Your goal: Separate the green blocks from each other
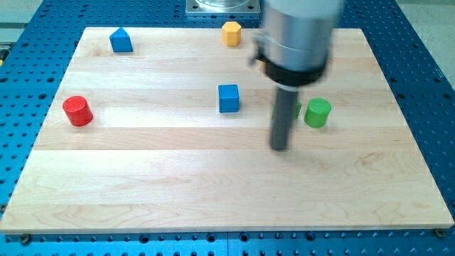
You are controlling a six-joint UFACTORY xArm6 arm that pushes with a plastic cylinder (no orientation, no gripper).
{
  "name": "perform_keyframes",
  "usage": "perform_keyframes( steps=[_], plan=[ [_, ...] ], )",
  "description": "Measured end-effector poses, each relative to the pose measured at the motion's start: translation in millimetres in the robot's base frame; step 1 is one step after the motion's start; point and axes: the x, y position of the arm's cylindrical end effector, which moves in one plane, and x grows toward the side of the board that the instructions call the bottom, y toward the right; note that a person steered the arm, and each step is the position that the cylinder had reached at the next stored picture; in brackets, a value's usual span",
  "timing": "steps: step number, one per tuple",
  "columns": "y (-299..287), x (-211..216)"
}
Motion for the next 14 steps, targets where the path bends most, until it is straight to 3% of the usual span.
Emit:
perform_keyframes(
  steps=[1,2,5,8,9,11,13,14],
  plan=[
    [71.1,-23.3],
    [72.4,-70.1],
    [18.6,-98.6],
    [-89.9,-62.0],
    [-98.7,-20.8],
    [54.0,-71.8],
    [-23.1,-81.9],
    [-2.8,-110.9]
  ],
)
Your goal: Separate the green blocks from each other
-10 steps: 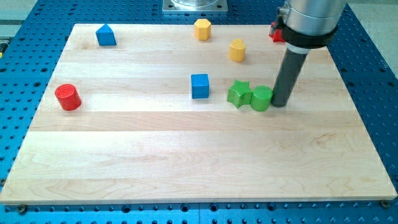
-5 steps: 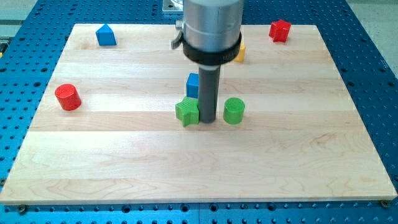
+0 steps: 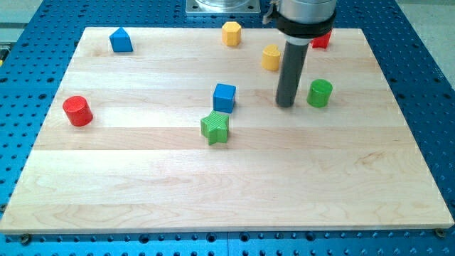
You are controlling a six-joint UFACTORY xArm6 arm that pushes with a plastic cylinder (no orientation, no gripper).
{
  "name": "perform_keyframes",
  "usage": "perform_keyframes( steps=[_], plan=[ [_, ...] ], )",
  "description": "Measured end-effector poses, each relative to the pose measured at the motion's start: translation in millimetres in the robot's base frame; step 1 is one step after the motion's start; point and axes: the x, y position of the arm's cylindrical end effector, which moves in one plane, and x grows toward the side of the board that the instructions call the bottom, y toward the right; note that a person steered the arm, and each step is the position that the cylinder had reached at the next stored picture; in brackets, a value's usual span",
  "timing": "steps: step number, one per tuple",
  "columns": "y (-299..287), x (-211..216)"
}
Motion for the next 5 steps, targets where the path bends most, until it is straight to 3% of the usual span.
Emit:
perform_keyframes(
  steps=[1,5],
  plan=[
    [55.2,0.0],
    [5.0,-15.9]
  ],
)
